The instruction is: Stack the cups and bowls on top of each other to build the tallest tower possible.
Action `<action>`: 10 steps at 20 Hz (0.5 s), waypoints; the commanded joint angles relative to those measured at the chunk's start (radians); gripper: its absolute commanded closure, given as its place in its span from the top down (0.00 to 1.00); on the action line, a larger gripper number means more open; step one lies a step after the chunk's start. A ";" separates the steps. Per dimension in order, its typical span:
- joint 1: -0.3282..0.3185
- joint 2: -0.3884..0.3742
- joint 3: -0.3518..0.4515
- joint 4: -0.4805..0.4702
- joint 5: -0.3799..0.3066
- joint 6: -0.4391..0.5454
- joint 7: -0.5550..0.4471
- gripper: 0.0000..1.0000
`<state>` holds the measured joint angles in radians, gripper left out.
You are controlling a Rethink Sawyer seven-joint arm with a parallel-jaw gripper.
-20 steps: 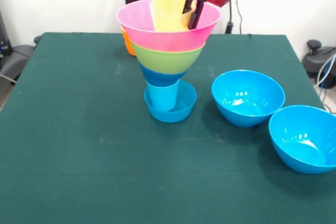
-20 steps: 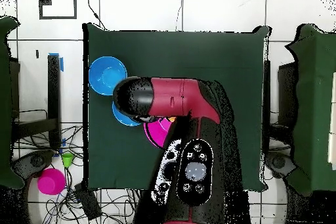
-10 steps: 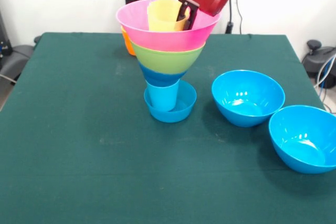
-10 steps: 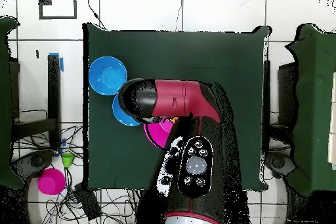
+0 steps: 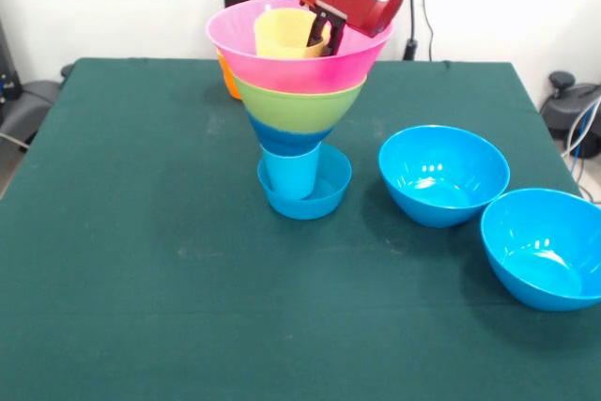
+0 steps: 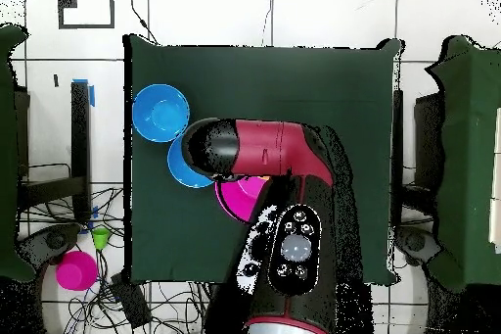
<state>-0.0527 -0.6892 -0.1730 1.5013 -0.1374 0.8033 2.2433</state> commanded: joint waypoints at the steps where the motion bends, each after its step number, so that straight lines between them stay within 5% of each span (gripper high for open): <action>1: 0.026 0.029 0.044 0.050 0.035 -0.032 0.147 0.00; 10: 0.024 0.036 0.048 0.062 0.073 -0.012 0.137 0.00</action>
<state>-0.0473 -0.6889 -0.1806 1.5017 -0.1014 0.8033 2.2433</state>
